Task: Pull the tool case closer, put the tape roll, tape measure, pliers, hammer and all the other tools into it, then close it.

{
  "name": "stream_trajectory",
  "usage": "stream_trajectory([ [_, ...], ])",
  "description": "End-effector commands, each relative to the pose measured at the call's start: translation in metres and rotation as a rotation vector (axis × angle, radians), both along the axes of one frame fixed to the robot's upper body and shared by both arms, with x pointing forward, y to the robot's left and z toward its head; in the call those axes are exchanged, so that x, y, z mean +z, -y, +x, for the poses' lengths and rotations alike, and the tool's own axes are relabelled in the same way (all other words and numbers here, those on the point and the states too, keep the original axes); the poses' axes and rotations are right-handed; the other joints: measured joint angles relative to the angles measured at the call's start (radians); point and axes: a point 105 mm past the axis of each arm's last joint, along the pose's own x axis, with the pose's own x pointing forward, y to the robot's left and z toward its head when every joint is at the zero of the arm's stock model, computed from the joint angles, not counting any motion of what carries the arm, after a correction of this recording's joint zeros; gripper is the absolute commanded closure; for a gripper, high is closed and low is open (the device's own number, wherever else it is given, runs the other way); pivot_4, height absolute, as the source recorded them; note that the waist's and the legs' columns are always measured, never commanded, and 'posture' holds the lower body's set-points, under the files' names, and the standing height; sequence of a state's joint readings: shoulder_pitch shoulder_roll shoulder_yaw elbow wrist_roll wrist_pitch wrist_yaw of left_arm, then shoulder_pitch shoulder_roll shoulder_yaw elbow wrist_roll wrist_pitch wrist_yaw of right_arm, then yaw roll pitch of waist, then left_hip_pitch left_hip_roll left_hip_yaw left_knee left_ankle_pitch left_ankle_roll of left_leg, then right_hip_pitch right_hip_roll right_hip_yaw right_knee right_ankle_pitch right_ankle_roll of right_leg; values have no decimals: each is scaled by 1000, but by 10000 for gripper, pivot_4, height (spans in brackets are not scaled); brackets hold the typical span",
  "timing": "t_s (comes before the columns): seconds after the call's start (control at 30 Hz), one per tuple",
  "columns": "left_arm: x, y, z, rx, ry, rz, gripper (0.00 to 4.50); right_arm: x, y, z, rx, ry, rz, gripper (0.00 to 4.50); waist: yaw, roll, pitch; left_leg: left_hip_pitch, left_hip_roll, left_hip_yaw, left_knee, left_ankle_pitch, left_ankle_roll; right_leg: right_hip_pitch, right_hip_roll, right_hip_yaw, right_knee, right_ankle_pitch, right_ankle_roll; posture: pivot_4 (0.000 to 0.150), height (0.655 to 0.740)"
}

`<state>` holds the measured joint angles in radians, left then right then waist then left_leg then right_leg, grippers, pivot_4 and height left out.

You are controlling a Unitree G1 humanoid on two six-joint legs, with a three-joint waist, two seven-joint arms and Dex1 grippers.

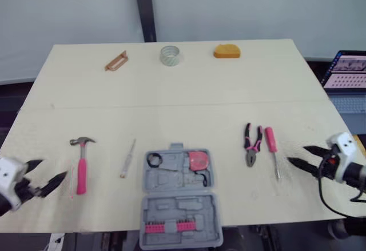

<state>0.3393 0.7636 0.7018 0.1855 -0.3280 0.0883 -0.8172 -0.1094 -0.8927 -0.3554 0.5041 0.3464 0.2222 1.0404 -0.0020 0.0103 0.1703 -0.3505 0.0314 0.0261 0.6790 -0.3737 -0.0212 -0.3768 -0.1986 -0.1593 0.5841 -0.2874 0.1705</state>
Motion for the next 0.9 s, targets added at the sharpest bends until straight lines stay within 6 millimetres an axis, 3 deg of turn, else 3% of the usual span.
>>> stream_trajectory([
  [0.03,7,-22,-9,95,66,26,0,10,29,-4,-101,52,-27,1125,0,0,0,0,0,0,0,0,0,0,0,0,0,0,0,1500,7400],
  [0.3,-2,-27,-10,119,74,19,0,4,44,-6,-148,50,-37,1125,-6,-1,1,0,0,0,0,0,0,0,0,0,1,0,0,1500,7400],
  [0.57,-6,-14,2,71,77,5,0,7,42,-3,-157,78,-15,1125,-8,-1,1,1,0,0,0,0,0,0,0,0,1,0,0,1500,7400],
  [0.67,3,-4,16,24,106,8,0,13,31,4,-147,118,18,1125,-8,-1,1,1,0,0,1,0,0,0,0,0,1,0,0,1500,7400],
  [0.77,12,26,35,-107,120,-3,0,21,-1,13,-118,165,61,1125,-2,-1,1,1,1,0,1,0,0,0,0,0,2,0,0,1500,7400],
  [0.9,24,90,64,-335,158,-40,0,23,-54,16,-119,181,114,1125,11,-1,0,0,1,0,2,0,0,0,0,0,3,0,0,1500,7400],
])
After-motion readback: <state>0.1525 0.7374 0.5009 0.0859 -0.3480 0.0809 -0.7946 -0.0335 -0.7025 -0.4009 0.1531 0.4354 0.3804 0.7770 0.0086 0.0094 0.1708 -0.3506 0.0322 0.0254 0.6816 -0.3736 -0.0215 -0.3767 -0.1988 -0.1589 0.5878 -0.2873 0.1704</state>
